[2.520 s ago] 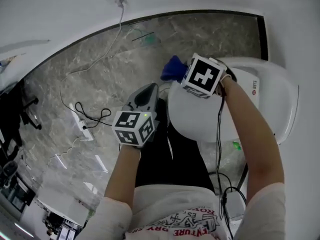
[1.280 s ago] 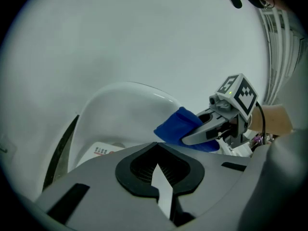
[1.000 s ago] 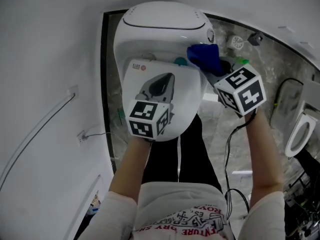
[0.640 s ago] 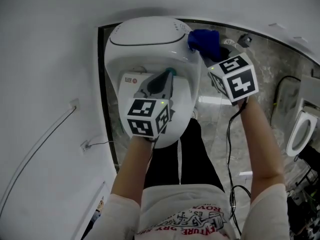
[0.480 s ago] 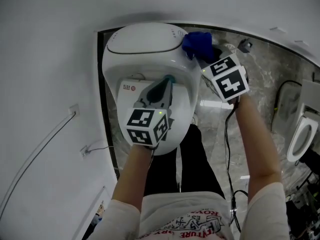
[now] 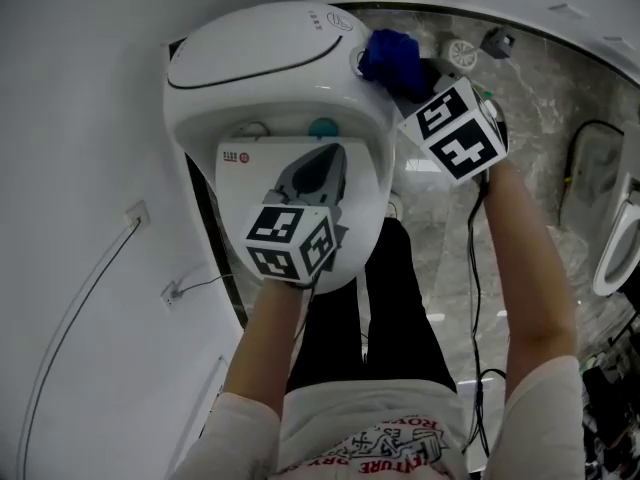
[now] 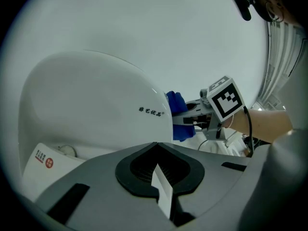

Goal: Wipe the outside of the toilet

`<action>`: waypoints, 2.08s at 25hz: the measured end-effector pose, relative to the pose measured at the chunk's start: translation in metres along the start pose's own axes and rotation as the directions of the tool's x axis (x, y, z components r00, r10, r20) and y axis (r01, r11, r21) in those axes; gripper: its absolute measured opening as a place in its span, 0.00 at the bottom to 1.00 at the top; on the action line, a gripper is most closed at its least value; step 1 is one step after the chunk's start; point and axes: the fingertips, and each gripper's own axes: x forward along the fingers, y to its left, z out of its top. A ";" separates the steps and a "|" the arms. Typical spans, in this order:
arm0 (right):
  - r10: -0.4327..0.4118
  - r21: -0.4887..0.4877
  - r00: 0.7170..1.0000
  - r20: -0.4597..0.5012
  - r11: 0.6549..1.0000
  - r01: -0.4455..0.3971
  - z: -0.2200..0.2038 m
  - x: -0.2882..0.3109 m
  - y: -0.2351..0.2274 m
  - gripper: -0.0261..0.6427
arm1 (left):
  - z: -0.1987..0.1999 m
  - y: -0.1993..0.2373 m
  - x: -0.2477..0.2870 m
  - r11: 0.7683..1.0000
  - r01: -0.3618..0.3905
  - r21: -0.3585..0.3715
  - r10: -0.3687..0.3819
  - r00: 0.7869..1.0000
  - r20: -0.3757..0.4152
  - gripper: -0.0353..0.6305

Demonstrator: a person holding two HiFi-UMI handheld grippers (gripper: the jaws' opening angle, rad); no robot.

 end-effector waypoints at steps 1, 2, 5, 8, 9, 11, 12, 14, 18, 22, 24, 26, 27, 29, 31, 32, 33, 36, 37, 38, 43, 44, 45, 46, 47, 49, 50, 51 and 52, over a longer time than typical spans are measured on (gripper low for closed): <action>-0.002 0.019 1.000 0.007 1.000 0.002 -0.003 0.001 0.000 0.15 | -0.003 -0.001 0.003 1.000 0.009 0.000 -0.009 1.000 -0.002 0.06; -0.002 0.041 1.000 0.010 0.999 0.002 -0.008 0.002 0.001 0.15 | -0.008 -0.003 0.005 1.000 0.017 0.001 -0.017 1.000 -0.008 0.06; 0.003 0.098 1.000 -0.006 0.995 -0.003 -0.029 0.007 0.010 0.15 | -0.024 -0.009 0.010 0.999 0.041 0.009 -0.041 0.998 -0.038 0.06; 0.016 0.190 1.000 -0.002 0.982 -0.016 -0.048 0.015 0.018 0.15 | -0.033 -0.008 0.019 0.998 0.051 0.029 -0.049 0.997 -0.054 0.06; 0.019 0.217 1.000 0.000 0.976 -0.018 -0.054 0.019 0.022 0.15 | -0.036 -0.006 0.022 0.998 0.050 0.036 -0.047 0.997 -0.062 0.06; 0.019 0.246 1.000 -0.014 0.969 -0.015 -0.070 0.025 0.032 0.15 | -0.045 -0.004 0.025 0.998 0.054 0.046 -0.050 0.995 -0.085 0.06; 0.020 0.254 1.000 -0.024 0.967 -0.014 -0.079 0.027 0.038 0.15 | -0.050 -0.004 0.026 0.997 0.059 0.051 -0.054 0.994 -0.096 0.06; 0.028 0.271 0.999 -0.040 0.962 -0.016 -0.096 0.033 0.049 0.15 | -0.057 -0.004 0.027 0.996 0.070 0.064 -0.062 0.992 -0.112 0.06; 0.057 0.321 0.996 -0.062 0.946 -0.034 -0.129 0.044 0.073 0.15 | -0.074 -0.006 0.026 0.990 0.094 0.103 -0.079 0.988 -0.136 0.06; 0.076 0.375 0.993 -0.085 0.926 -0.039 -0.159 0.052 0.103 0.15 | -0.096 -0.011 0.021 0.980 0.147 0.137 -0.124 0.978 -0.166 0.06; 0.079 0.384 0.992 -0.095 0.923 -0.037 -0.171 0.057 0.117 0.15 | -0.105 -0.014 0.018 0.973 0.172 0.151 -0.145 0.974 -0.174 0.06; 0.081 0.396 0.991 -0.106 0.918 -0.032 -0.183 0.060 0.128 0.15 | -0.111 -0.019 0.015 0.967 0.196 0.164 -0.167 0.970 -0.176 0.06; 0.081 0.401 0.990 -0.112 0.916 -0.030 -0.189 0.061 0.133 0.15 | -0.112 -0.022 0.014 0.963 0.209 0.170 -0.179 0.968 -0.175 0.06; 0.082 0.403 0.989 -0.126 0.915 -0.025 -0.199 0.062 0.145 0.15 | -0.115 -0.027 0.010 0.955 0.230 0.187 -0.200 0.965 -0.168 0.06; 0.078 0.400 0.988 -0.136 0.916 -0.018 -0.209 0.063 0.157 0.15 | -0.118 -0.032 0.005 0.947 0.246 0.207 -0.214 0.963 -0.165 0.06; 0.074 0.399 0.987 -0.140 0.917 -0.012 -0.214 0.063 0.163 0.15 | -0.121 -0.033 0.002 0.943 0.253 0.216 -0.220 0.961 -0.167 0.06; 0.069 0.396 0.987 -0.143 0.918 -0.007 -0.218 0.062 0.168 0.15 | -0.124 -0.035 -0.001 0.939 0.260 0.227 -0.224 0.959 -0.173 0.06; 0.055 0.376 0.986 -0.157 0.927 0.008 -0.227 0.062 0.181 0.15 | -0.135 -0.039 -0.009 0.925 0.276 0.262 -0.229 0.954 -0.195 0.06; 0.053 0.366 0.985 -0.164 0.931 0.011 -0.230 0.061 0.186 0.15 | -0.140 -0.040 -0.012 0.922 0.280 0.267 -0.231 0.952 -0.199 0.06; 0.053 0.357 0.984 -0.171 0.934 0.011 -0.233 0.061 0.191 0.15 | -0.144 -0.041 -0.015 0.921 0.282 0.268 -0.233 0.951 -0.202 0.06; 0.068 0.350 0.984 -0.167 0.937 -0.005 -0.246 0.059 0.217 0.15 | -0.168 -0.050 -0.027 0.921 0.298 0.251 -0.250 0.946 -0.206 0.06; 0.068 0.351 0.984 -0.165 0.936 -0.006 -0.251 0.058 0.221 0.15 | -0.174 -0.054 -0.030 0.917 0.308 0.254 -0.259 0.943 -0.208 0.06; 0.069 0.352 0.984 -0.162 0.936 -0.008 -0.255 0.057 0.227 0.15 | -0.180 -0.057 -0.033 0.912 0.319 0.258 -0.269 0.940 -0.210 0.06; 0.071 0.353 0.985 -0.159 0.936 -0.010 -0.258 0.057 0.234 0.15 | -0.185 -0.060 -0.038 0.908 0.327 0.262 -0.278 0.938 -0.208 0.06; 0.074 0.351 0.985 -0.156 0.936 -0.015 -0.260 0.058 0.241 0.15 | -0.188 -0.061 -0.042 0.905 0.331 0.266 -0.284 0.938 -0.200 0.06; 0.078 0.344 0.985 -0.151 0.939 -0.022 -0.264 0.058 0.252 0.15 | -0.192 -0.061 -0.048 0.909 0.322 0.266 -0.283 0.943 -0.173 0.06; 0.081 0.342 0.985 -0.151 0.939 -0.025 -0.265 0.057 0.257 0.15 | -0.196 -0.060 -0.051 0.915 0.309 0.259 -0.274 0.948 -0.160 0.06; 0.085 0.343 0.985 -0.150 0.939 -0.029 -0.267 0.056 0.263 0.15 | -0.201 -0.059 -0.055 0.924 0.293 0.247 -0.262 0.953 -0.151 0.06; 0.091 0.346 0.984 -0.150 0.938 -0.034 -0.270 0.054 0.269 0.15 | -0.207 -0.058 -0.058 0.932 0.277 0.234 -0.249 0.958 -0.144 0.06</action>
